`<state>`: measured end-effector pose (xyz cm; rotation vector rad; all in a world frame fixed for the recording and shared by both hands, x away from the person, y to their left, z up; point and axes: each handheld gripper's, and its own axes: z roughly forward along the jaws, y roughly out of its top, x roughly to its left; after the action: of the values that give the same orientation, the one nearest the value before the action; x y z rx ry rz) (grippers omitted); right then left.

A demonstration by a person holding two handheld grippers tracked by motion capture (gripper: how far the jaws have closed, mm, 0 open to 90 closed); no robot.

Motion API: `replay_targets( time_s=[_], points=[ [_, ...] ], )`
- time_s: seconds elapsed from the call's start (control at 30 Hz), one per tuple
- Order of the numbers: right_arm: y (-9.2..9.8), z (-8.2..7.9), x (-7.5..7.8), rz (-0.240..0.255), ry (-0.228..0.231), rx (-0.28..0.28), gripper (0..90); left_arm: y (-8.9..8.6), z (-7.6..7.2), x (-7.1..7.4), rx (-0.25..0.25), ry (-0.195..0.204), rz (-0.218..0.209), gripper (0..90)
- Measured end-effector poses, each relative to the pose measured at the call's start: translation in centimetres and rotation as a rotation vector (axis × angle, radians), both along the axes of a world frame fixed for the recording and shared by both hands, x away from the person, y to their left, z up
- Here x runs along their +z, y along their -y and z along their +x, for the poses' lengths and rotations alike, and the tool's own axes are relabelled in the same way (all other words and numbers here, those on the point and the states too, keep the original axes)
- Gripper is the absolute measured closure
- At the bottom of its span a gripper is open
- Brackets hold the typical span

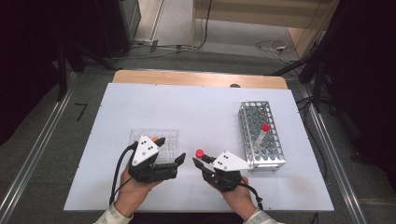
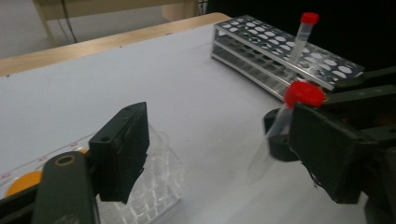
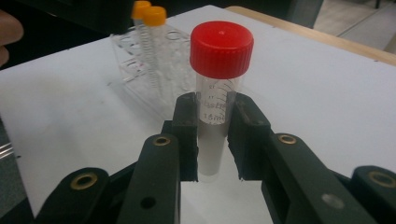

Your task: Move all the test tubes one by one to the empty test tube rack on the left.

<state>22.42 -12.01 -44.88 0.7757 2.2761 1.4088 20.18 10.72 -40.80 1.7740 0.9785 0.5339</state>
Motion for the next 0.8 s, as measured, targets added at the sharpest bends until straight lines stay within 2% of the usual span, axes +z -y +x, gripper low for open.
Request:
replay_targets(
  time_s=[0.13, 0.33, 0.5, 0.6, 0.63, 0.7, 0.8],
  points=[
    [-1.3, -0.3, -0.3, -0.013, -0.004, 0.038, 71.1, 0.6, -0.4, 0.0, -0.053, 0.009, 0.001, 30.6],
    [-2.3, -0.7, -0.3, -0.011, -0.005, 0.064, 71.1, 1.1, -0.5, -0.4, -0.138, -0.007, -0.003, 54.7],
    [-2.8, -0.9, -0.2, -0.008, -0.002, 0.08, 71.1, 1.2, -0.5, -0.5, -0.154, -0.018, 0.01, 67.3],
    [-2.8, -0.9, -0.2, -0.008, -0.001, 0.082, 70.5, 1.1, -0.5, -0.5, -0.155, -0.019, 0.013, 69.5],
    [-2.8, -0.9, -0.2, -0.008, -0.002, 0.082, 67.5, 1.1, -0.5, -0.5, -0.156, -0.019, 0.014, 69.6],
    [-2.7, -0.9, -0.1, -0.01, -0.016, 0.083, 55.2, 0.9, -0.5, -0.4, -0.154, -0.018, 0.012, 69.7],
    [-2.3, -1.0, 0.2, -0.016, -0.018, 0.09, 45.7, 0.2, -0.6, 0.1, -0.142, -0.014, -0.003, 69.7]
  ],
)
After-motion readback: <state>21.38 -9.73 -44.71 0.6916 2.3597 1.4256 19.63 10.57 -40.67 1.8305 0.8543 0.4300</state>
